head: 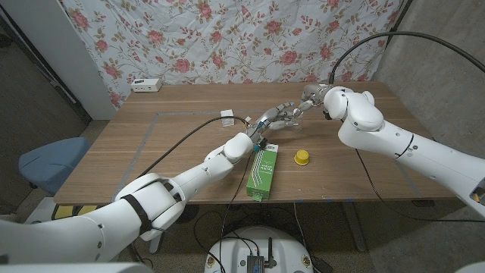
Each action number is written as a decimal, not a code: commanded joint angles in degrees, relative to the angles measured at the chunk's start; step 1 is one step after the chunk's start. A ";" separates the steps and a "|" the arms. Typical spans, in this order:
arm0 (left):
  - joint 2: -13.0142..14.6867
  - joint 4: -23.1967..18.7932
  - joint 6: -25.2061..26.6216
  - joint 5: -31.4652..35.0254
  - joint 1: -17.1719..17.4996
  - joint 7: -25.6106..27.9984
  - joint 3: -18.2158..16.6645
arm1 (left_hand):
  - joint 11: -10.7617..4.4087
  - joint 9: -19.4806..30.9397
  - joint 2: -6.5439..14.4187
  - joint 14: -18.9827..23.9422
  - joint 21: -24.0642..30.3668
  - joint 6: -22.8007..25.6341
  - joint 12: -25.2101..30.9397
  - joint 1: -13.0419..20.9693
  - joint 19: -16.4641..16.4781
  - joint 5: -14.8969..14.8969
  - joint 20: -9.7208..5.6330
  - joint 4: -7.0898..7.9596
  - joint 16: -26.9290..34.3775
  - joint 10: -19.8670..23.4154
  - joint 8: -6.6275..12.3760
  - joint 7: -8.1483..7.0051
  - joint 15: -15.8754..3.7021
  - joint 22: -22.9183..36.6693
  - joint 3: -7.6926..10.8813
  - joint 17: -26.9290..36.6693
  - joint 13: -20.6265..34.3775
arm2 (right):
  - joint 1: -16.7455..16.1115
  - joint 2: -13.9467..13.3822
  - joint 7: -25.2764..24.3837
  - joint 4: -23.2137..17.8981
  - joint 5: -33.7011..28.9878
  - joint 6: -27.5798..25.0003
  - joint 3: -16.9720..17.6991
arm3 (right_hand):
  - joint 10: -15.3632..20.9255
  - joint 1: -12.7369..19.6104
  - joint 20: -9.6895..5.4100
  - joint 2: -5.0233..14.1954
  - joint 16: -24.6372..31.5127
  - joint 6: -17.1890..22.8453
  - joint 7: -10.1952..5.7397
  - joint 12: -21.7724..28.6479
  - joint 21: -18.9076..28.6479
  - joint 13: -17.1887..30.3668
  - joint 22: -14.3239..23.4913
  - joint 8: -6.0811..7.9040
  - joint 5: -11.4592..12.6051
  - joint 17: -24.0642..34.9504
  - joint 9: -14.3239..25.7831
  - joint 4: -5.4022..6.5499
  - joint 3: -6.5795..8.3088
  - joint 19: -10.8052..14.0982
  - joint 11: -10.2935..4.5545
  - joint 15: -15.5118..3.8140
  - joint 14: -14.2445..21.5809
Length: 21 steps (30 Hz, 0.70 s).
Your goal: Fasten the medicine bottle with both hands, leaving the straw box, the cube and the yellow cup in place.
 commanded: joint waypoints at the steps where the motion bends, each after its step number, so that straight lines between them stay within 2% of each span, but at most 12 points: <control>1: 0.22 -0.83 0.50 -0.06 0.53 0.24 -0.18 | -0.24 0.23 0.03 0.67 0.04 0.00 0.20 -0.61 0.51 0.32 -7.58 -0.06 0.13 0.55 0.08 -0.25 -6.12 0.11 0.42 0.20 0.14 | 0.28 0.26 1.17 -0.07 -3.06 -1.37 -1.35 | 1.30 -1.23 0.16 -0.03 0.52 2.99 -1.70 0.48 0.26 0.19 0.13 0.34 0.05 0.22 -0.01 0.41 -0.36 0.77 0.21 0.07 0.86; 4: 0.30 -1.01 0.63 -0.05 0.61 0.34 -0.23 | -0.22 0.23 0.01 0.74 0.04 0.04 0.20 -0.66 0.52 0.31 -7.63 -0.05 0.17 0.54 0.09 -0.27 -5.99 0.11 0.38 0.22 0.14 | 0.11 0.40 1.27 0.04 -3.40 -1.03 -1.32 | 1.62 -2.31 0.22 -0.28 0.58 4.02 -2.15 0.43 0.18 0.18 0.13 0.58 0.06 0.24 -0.17 0.77 -0.83 0.93 0.24 0.20 1.26; 11: 0.16 -0.79 0.55 -0.09 0.55 0.39 -0.26 | -0.16 0.23 0.03 0.77 0.03 0.00 0.18 -0.58 0.46 0.32 -7.50 -0.12 0.17 0.51 0.07 -0.22 -6.13 0.10 0.45 0.22 0.14 | -0.50 0.83 1.08 0.20 -3.60 -0.59 -0.69 | 2.19 -3.85 0.45 -0.55 0.60 4.57 -2.11 0.41 0.20 0.16 0.14 0.50 0.13 0.28 -0.45 1.27 -1.43 1.51 0.35 0.29 1.69; 21: 0.32 -1.16 0.84 0.02 0.67 0.72 -0.33 | -0.17 0.22 0.08 0.86 0.03 0.01 0.12 -0.67 0.45 0.32 -7.49 -0.08 0.18 0.33 0.07 -0.16 -6.09 0.10 0.51 0.22 0.13 | -1.12 1.79 0.16 0.66 -3.85 -1.27 -0.02 | 4.22 -6.68 0.49 -1.05 0.80 7.37 -1.41 0.67 0.15 0.11 0.16 0.81 0.38 0.30 -1.22 2.02 -2.45 2.50 0.78 0.22 3.11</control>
